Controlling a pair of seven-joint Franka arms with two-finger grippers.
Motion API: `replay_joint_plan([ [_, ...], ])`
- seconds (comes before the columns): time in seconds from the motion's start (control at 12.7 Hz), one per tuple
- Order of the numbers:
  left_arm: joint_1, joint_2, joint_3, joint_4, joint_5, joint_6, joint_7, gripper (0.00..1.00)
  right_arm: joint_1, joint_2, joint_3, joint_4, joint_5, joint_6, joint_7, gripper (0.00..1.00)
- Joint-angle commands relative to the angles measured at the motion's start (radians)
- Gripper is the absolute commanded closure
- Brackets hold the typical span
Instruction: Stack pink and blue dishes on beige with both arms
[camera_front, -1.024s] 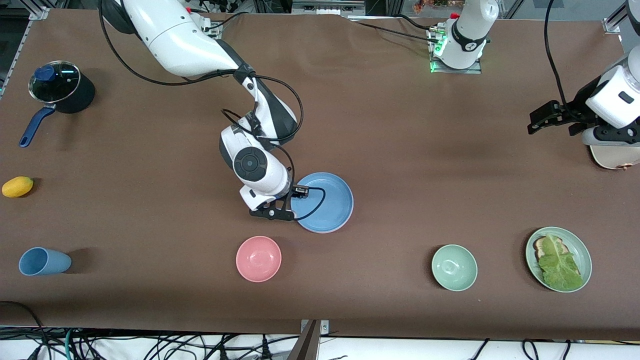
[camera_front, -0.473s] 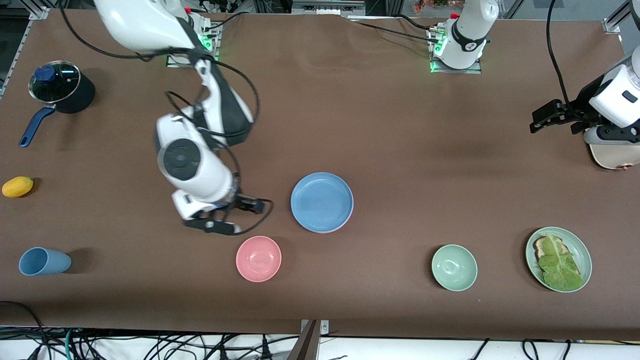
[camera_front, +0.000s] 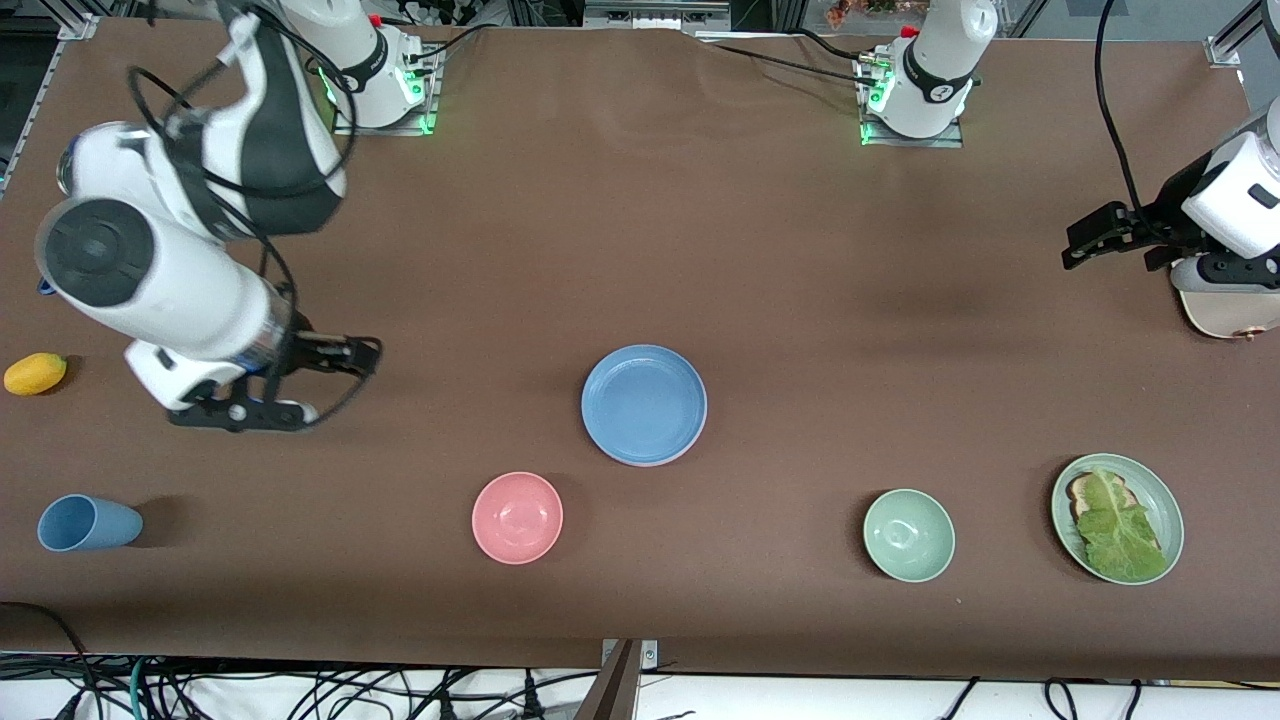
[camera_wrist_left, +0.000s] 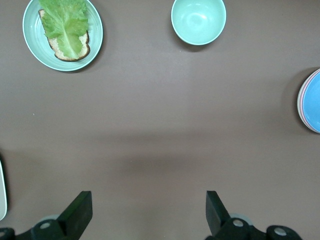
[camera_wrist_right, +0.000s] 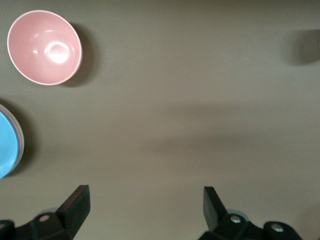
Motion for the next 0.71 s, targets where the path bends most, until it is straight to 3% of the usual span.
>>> replay_joint_plan([
  [0.0,0.005,0.029,-0.004,0.042,0.027,-0.013,0.018,0.00,-0.079,-0.155,0.052,-0.191,0.010,0.027,-0.042,0.00],
  [0.16,0.005,0.026,-0.002,0.042,0.027,-0.015,0.018,0.00,-0.290,-0.241,0.219,-0.288,0.010,0.044,-0.114,0.00],
  [0.24,0.005,0.026,-0.004,0.040,0.027,-0.018,0.017,0.00,-0.355,-0.262,0.257,-0.297,0.010,0.034,-0.117,0.00],
  [0.63,0.004,0.026,-0.007,0.040,0.059,-0.019,0.015,0.00,-0.388,-0.299,0.272,-0.267,-0.016,-0.026,-0.111,0.00],
])
